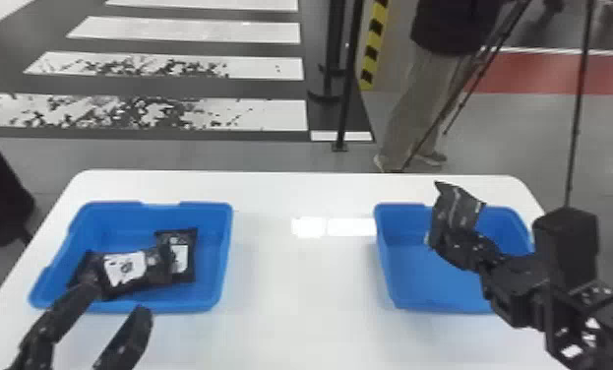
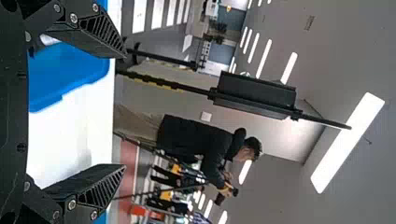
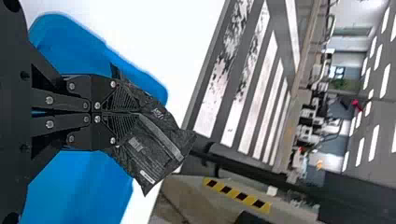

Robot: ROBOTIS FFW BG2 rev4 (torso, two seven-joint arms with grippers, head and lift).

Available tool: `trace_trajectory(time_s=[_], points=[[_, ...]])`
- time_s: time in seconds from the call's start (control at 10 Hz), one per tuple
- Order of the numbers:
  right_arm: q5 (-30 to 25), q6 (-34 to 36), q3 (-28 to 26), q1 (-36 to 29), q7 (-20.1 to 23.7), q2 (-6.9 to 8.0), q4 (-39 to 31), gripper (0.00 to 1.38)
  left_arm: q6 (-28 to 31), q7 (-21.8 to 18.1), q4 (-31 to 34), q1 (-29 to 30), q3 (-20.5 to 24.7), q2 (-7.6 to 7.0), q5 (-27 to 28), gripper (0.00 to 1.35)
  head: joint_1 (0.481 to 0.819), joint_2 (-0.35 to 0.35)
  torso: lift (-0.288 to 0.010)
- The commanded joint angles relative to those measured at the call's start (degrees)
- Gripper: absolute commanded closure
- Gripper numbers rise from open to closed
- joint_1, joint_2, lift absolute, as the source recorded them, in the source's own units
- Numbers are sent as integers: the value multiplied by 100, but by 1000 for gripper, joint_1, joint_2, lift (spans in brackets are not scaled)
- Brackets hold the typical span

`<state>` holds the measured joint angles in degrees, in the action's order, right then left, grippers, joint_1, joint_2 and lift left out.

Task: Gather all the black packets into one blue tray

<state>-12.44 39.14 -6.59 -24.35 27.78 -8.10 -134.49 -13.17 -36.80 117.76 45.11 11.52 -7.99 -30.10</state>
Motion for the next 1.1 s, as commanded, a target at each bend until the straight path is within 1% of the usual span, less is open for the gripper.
trace_trajectory(time_s=[0.0,0.1,0.2,0.3,0.5,0.7,1.0], points=[[-424,-455,442,-278,79,-25,-438,1280,445,-90,212,-223,-169,-80,-223,203,695,-28,-110],[-778,-919,602,-264,272,-43,-424,1280,923,-231,255,-420,-215,-89,-292,203,695,-6,-110],[-1052,-1186,727,-250,404,-69,-396,1280,1232,-301,269,-616,-318,-133,-349,203,695,11,-110],[-1338,-1383,841,-250,483,-96,-396,1280,1429,-345,283,-785,-455,-177,-486,203,695,17,-110],[-1864,-1889,1059,-236,615,-157,-354,1280,1921,-468,367,-1179,-661,-186,-783,203,695,4,-110],[-2172,-2339,1241,-152,729,-201,-157,1280,2259,-495,423,-1545,-878,-186,-1034,203,695,-4,-110],[-2435,-2775,1424,-53,799,-245,-16,1280,2863,-468,409,-2290,-1061,-186,-1034,203,695,-10,-110]])
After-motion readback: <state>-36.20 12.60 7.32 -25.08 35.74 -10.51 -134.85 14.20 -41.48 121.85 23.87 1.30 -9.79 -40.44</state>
